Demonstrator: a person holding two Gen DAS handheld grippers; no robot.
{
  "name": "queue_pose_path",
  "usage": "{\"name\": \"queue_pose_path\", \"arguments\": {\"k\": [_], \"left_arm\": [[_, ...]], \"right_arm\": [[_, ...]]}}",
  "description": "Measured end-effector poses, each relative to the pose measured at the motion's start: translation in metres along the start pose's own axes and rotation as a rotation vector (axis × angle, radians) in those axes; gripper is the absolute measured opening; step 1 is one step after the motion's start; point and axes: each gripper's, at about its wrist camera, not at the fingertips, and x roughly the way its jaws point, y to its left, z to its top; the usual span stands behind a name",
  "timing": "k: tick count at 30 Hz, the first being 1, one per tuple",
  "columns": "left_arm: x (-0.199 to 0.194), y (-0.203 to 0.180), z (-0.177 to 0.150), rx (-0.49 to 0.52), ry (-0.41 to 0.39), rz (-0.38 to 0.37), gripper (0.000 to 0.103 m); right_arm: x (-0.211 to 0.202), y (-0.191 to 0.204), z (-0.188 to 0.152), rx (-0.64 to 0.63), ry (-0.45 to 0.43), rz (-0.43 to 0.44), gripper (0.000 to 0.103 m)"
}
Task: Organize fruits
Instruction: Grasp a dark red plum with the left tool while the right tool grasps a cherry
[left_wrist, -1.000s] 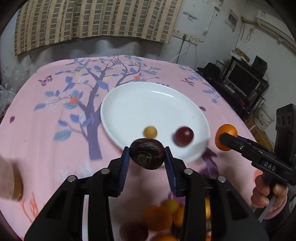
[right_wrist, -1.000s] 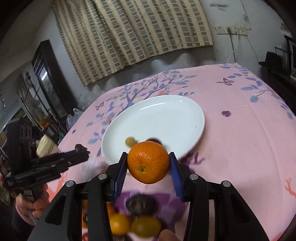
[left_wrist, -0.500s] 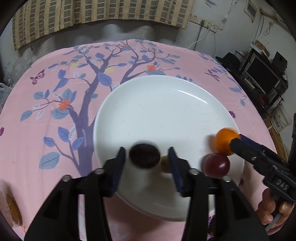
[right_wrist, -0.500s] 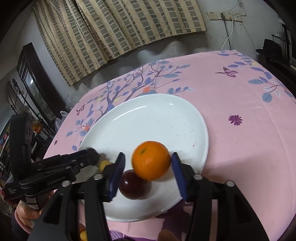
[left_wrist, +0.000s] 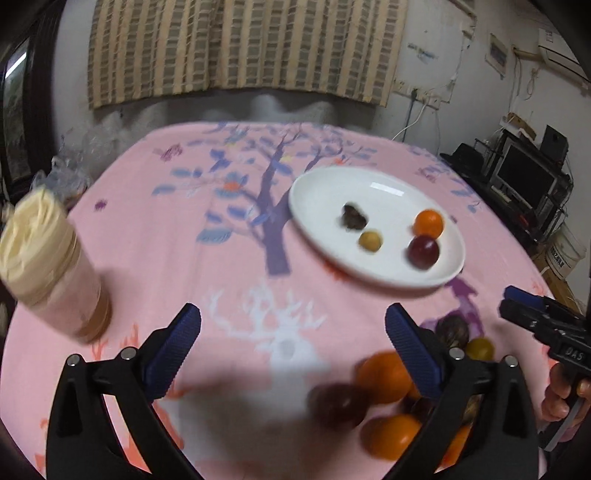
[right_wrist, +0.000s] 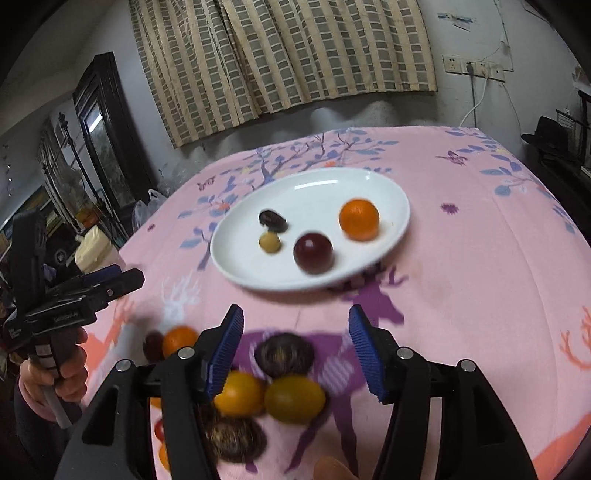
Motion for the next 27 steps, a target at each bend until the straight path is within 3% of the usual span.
{"name": "queue_pose_path", "arguments": {"k": [3, 7, 12, 19, 27], "left_arm": [[0.005, 0.015, -0.014, -0.056, 0.066, -0.015, 0.098], [-0.004, 0.025, -0.015, -0.073, 0.037, -0.006, 0.098], [-0.007, 0.034, -0.015, -0.093, 0.039, -0.015, 0.098], [-0.004, 0.024, -0.017, -0.018, 0.044, 0.054, 0.098], [-0.005, 0.023, -0.018, -0.001, 0.044, 0.079, 0.098]], "right_arm": [[0.004, -0.003, -0.014, 0.044, 0.059, 0.016, 0.06], [0.008, -0.009, -0.02, 0.068, 0.08, -0.012, 0.054], [0.013, -0.011, -0.025, 0.094, 0.125, 0.019, 0.054], [0.021, -0.013, -0.03, 0.127, 0.174, 0.049, 0.053], [0.022, -0.009, -0.03, 0.12, 0.187, 0.082, 0.042]]}}
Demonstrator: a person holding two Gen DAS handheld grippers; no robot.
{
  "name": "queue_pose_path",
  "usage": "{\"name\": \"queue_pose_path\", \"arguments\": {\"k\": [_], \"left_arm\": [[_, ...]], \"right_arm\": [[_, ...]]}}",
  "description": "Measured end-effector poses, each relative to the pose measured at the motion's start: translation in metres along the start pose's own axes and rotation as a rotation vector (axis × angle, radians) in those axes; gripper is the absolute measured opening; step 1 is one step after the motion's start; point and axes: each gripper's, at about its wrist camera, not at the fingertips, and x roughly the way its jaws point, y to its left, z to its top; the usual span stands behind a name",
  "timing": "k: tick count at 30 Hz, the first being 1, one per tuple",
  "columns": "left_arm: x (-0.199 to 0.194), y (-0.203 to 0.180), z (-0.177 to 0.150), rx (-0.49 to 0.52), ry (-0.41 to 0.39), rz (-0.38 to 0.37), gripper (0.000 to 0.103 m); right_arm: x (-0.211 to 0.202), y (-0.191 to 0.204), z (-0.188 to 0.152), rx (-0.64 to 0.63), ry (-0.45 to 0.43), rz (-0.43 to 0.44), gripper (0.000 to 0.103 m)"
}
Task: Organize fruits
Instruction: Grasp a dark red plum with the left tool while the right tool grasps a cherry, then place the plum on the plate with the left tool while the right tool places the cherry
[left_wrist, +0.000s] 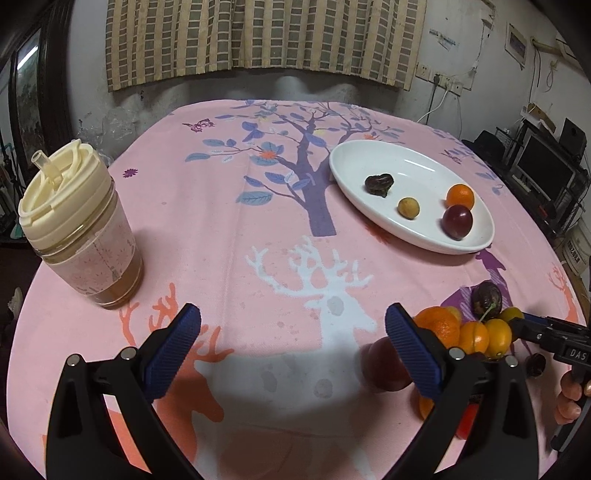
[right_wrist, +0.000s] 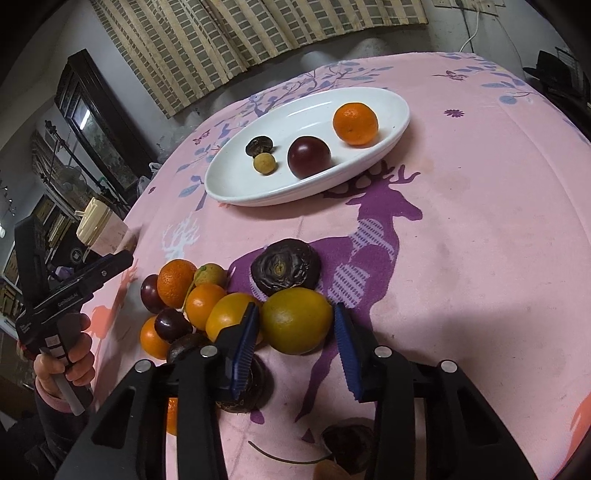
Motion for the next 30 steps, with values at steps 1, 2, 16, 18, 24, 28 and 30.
{"name": "queue_pose_path", "arguments": {"k": [1, 2, 16, 18, 24, 28, 30], "left_arm": [[-0.001, 0.0, 0.0, 0.007, -0.001, -0.001, 0.098], [-0.002, 0.0, -0.001, 0.012, -0.001, -0.008, 0.098], [-0.001, -0.029, -0.023, 0.208, 0.056, -0.254, 0.067], [0.001, -0.033, -0.025, 0.225, 0.058, -0.261, 0.066], [0.01, -0.038, -0.029, 0.243, 0.093, -0.291, 0.05], [0.014, -0.042, -0.032, 0.262, 0.105, -0.292, 0.049], [0.017, -0.043, -0.033, 0.257, 0.107, -0.291, 0.046]], "right_arm": [[0.0, -0.001, 0.0, 0.007, 0.0, 0.006, 0.041], [-0.001, -0.002, 0.001, 0.012, -0.002, 0.009, 0.041], [-0.011, -0.009, 0.003, 0.041, -0.042, -0.005, 0.041], [-0.013, -0.011, 0.003, 0.045, -0.044, -0.005, 0.041], [-0.015, -0.011, 0.002, 0.045, -0.052, -0.002, 0.042], [-0.017, -0.009, 0.001, 0.04, -0.056, 0.0, 0.042], [-0.019, -0.009, 0.001, 0.038, -0.059, 0.002, 0.042]]}}
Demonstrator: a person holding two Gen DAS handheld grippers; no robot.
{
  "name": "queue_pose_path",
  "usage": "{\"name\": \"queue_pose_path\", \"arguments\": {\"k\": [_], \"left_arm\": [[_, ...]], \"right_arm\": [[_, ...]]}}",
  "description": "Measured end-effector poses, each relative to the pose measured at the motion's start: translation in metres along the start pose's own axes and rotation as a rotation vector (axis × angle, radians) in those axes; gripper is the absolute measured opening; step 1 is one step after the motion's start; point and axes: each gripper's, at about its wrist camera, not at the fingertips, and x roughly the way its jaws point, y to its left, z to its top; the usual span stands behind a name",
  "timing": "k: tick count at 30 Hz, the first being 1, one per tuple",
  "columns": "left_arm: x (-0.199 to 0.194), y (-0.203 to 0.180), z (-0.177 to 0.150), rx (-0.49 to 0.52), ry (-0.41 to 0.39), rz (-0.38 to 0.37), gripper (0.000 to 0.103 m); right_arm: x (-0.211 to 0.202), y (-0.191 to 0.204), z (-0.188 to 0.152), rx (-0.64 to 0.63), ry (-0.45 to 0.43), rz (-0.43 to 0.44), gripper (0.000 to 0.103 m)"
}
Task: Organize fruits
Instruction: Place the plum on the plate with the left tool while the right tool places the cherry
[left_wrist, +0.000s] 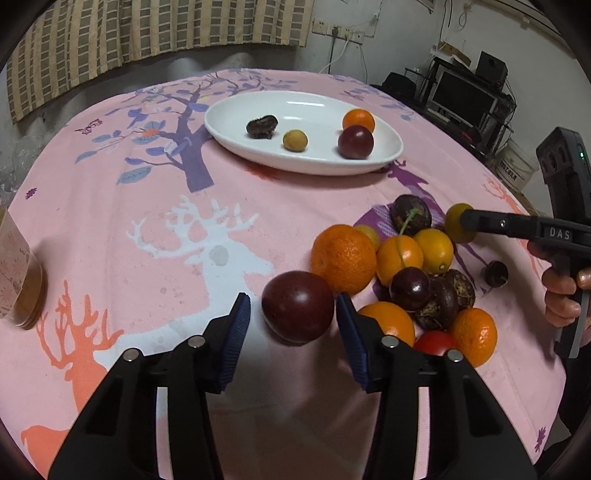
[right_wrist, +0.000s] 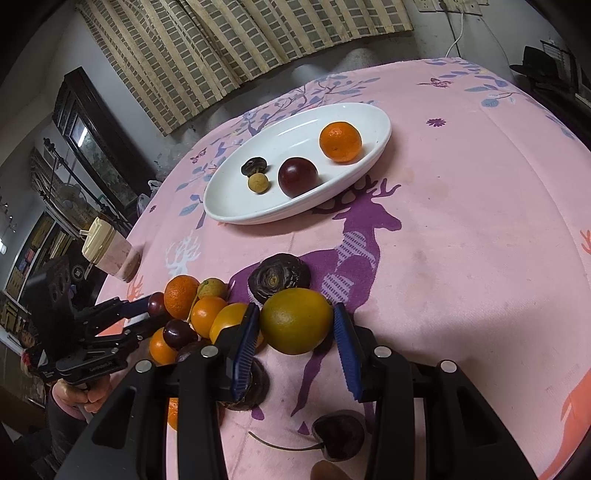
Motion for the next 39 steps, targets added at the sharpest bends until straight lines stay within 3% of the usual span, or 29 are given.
{"name": "queue_pose_path", "arguments": {"k": [4, 8, 11, 15, 20, 25, 29, 30, 32, 33, 36, 39], "left_arm": [[0.002, 0.003, 0.0, -0.019, 0.005, -0.036, 0.039], [-0.002, 0.002, 0.0, -0.02, -0.002, -0.004, 0.038], [-0.016, 0.011, 0.005, -0.076, -0.038, -0.007, 0.038], [-0.025, 0.014, 0.037, -0.082, -0.082, -0.01, 0.038], [0.006, 0.009, 0.1, -0.074, -0.092, -0.007, 0.038], [0.052, 0.01, 0.148, -0.105, -0.075, 0.003, 0.038], [0.072, 0.016, 0.164, -0.118, -0.062, 0.039, 0.039], [0.074, 0.016, 0.164, -0.118, -0.059, 0.051, 0.041], [0.073, 0.016, 0.163, -0.111, -0.064, 0.097, 0.073], [0.066, 0.015, 0.16, -0.107, -0.081, 0.128, 0.079], [0.04, 0.012, 0.148, -0.081, -0.141, 0.158, 0.087], [0.011, 0.012, 0.125, -0.118, -0.172, 0.177, 0.094]], "right_arm": [[-0.001, 0.001, -0.001, -0.006, -0.004, 0.002, 0.042], [-0.002, 0.002, -0.002, -0.01, -0.003, 0.003, 0.042], [-0.009, 0.005, -0.002, -0.036, -0.028, 0.013, 0.042], [-0.009, 0.015, 0.016, -0.086, -0.074, 0.01, 0.041], [0.001, 0.026, 0.063, -0.137, -0.146, -0.035, 0.041], [0.038, 0.03, 0.112, -0.181, -0.135, -0.088, 0.041], [0.068, 0.034, 0.129, -0.219, -0.113, -0.091, 0.042], [0.07, 0.036, 0.13, -0.232, -0.128, -0.092, 0.051], [0.066, 0.038, 0.127, -0.239, -0.143, -0.089, 0.061], [0.061, 0.038, 0.123, -0.236, -0.144, -0.07, 0.061], [0.04, 0.042, 0.105, -0.239, -0.138, -0.026, 0.061], [0.02, 0.047, 0.079, -0.28, -0.138, -0.038, 0.063]]}}
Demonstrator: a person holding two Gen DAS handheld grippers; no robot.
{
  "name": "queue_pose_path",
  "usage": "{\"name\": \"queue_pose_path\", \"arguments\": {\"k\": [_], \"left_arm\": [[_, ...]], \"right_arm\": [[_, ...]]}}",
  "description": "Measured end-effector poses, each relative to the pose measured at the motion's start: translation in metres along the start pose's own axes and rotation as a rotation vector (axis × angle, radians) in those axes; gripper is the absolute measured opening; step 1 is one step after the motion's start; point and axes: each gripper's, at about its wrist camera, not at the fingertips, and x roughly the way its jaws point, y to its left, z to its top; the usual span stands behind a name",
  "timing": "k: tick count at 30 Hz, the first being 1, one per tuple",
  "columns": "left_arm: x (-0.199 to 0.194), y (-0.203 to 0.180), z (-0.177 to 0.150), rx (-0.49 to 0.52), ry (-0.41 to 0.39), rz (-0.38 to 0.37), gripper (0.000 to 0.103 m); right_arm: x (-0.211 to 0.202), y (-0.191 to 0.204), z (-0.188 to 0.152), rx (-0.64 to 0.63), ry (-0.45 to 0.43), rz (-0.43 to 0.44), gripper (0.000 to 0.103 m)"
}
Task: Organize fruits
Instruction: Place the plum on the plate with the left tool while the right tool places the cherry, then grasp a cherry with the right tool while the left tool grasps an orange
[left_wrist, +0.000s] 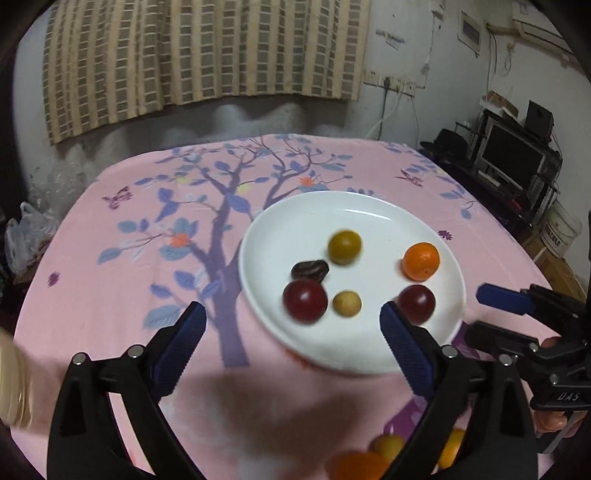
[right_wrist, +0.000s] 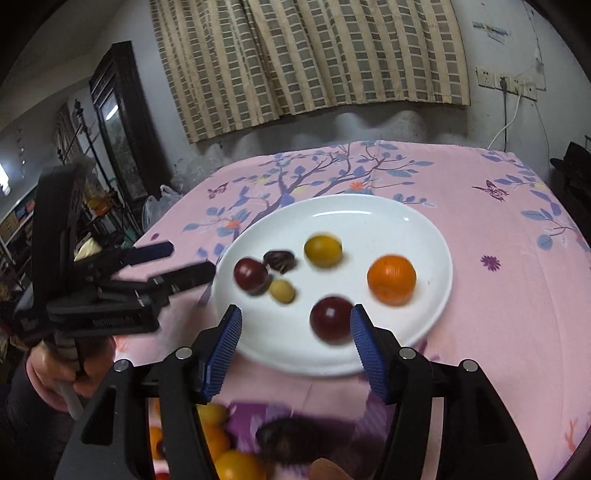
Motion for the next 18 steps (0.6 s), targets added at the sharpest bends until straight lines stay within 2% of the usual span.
{"name": "queue_pose_path", "arguments": {"k": [5, 7, 10, 13, 16, 18], "left_arm": [[-0.039, 0.011, -0.046, -0.061, 0.012, -0.042, 0.095], [-0.05, 0.013, -0.069, -0.053, 0.012, -0.022, 0.095], [-0.059, 0.016, -0.099, -0.038, 0.038, 0.002, 0.095], [-0.064, 0.023, -0.111, -0.054, 0.059, -0.012, 0.095], [-0.068, 0.028, -0.113, -0.072, 0.055, -0.011, 0.095], [-0.069, 0.03, -0.112, -0.082, 0.053, -0.017, 0.095]], "right_arm": [[-0.038, 0.01, -0.05, -0.051, 0.014, 0.012, 0.071], [-0.049, 0.009, -0.07, -0.063, 0.032, -0.041, 0.072], [-0.058, 0.002, -0.097, -0.04, 0.115, -0.098, 0.072], [-0.068, 0.007, -0.114, -0.073, 0.154, -0.11, 0.072], [-0.068, 0.015, -0.126, -0.138, 0.196, -0.184, 0.071], [-0.066, 0.016, -0.131, -0.152, 0.215, -0.211, 0.067]]}}
